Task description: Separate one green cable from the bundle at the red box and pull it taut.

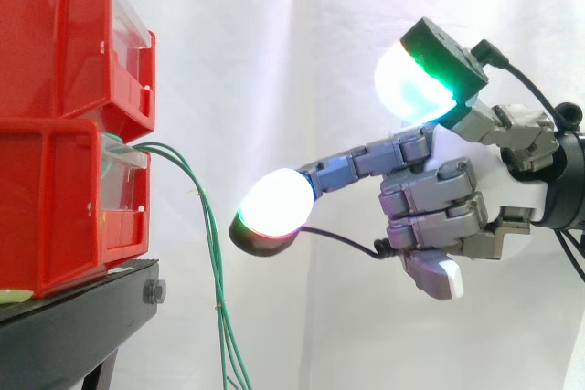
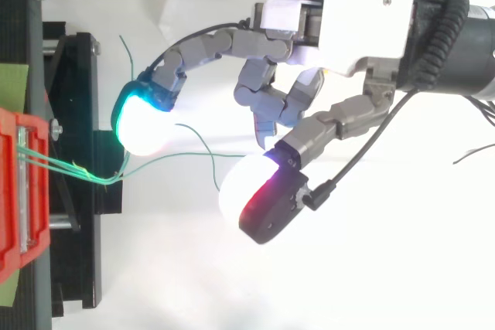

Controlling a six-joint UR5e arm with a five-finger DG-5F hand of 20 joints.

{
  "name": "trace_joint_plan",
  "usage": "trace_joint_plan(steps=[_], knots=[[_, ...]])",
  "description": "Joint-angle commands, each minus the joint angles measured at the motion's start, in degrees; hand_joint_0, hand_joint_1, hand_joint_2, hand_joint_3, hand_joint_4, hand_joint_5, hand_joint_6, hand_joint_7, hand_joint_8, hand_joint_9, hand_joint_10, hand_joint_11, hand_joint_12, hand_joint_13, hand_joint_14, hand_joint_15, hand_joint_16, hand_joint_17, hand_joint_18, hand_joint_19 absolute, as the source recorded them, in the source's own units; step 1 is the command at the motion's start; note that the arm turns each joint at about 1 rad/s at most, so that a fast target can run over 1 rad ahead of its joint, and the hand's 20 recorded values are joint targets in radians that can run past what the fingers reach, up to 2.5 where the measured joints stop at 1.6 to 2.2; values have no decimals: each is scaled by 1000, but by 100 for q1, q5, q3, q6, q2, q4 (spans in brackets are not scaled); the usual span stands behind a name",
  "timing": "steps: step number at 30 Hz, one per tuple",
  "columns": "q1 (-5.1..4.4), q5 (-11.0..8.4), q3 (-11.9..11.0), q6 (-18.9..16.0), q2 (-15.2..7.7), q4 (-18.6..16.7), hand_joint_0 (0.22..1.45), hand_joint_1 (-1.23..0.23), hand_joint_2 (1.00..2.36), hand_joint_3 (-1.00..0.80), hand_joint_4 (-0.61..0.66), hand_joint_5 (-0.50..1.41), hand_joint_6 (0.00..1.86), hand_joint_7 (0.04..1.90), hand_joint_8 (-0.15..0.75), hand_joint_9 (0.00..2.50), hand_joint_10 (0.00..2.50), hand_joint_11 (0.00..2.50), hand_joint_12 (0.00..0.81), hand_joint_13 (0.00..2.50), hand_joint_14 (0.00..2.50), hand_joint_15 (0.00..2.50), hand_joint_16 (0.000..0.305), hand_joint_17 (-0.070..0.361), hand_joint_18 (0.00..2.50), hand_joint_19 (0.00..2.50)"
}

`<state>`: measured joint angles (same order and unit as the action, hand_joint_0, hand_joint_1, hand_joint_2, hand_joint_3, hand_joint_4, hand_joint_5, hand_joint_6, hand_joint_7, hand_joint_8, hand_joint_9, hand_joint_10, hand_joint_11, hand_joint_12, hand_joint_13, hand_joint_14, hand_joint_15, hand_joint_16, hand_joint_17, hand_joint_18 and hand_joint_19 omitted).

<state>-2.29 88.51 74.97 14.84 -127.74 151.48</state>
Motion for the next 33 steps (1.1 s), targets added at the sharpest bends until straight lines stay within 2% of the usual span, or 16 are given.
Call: trace_joint_plan(steps=[1,5,7,14,22,24,27,29,33], knots=[[-17,43,0,186,-15,-233,398,-684,1000,-500,306,-166,503,735,427,1378,2500,1784,570,1421,2500,1608,84,189,1908,161],[-17,35,0,309,-23,-286,398,-685,1000,-500,308,-166,502,736,435,1381,2500,1773,570,1421,2500,1607,84,189,1905,174],[26,70,0,379,-67,-303,397,-685,1000,-500,306,-166,502,733,428,1379,2500,1773,566,1420,2500,1609,84,189,1906,174],[79,123,0,511,-67,-338,398,-684,1000,-500,308,-166,502,736,428,1378,2500,1774,570,1421,2500,1609,84,189,1904,174],[88,149,0,687,-67,-426,398,-684,1000,-500,307,-166,502,735,427,1379,2500,1787,570,1422,2500,1609,84,189,1904,172],[88,167,0,783,-173,-523,398,-684,1000,-500,307,-166,503,736,427,1379,2500,1787,567,1420,2500,1610,84,189,1904,172],[70,237,-9,827,-392,-971,398,-683,1000,-500,307,-166,502,736,427,1379,2500,1787,570,1422,2500,1608,84,189,1907,158],[44,210,0,827,-401,-1191,398,-681,1000,-500,309,-166,502,736,428,1379,2500,1776,570,1422,2500,1608,84,189,1905,171],[53,228,0,836,-401,-1138,397,-682,1000,-500,309,-166,502,736,428,1380,2500,1777,570,1423,2500,1608,83,187,1903,171]])
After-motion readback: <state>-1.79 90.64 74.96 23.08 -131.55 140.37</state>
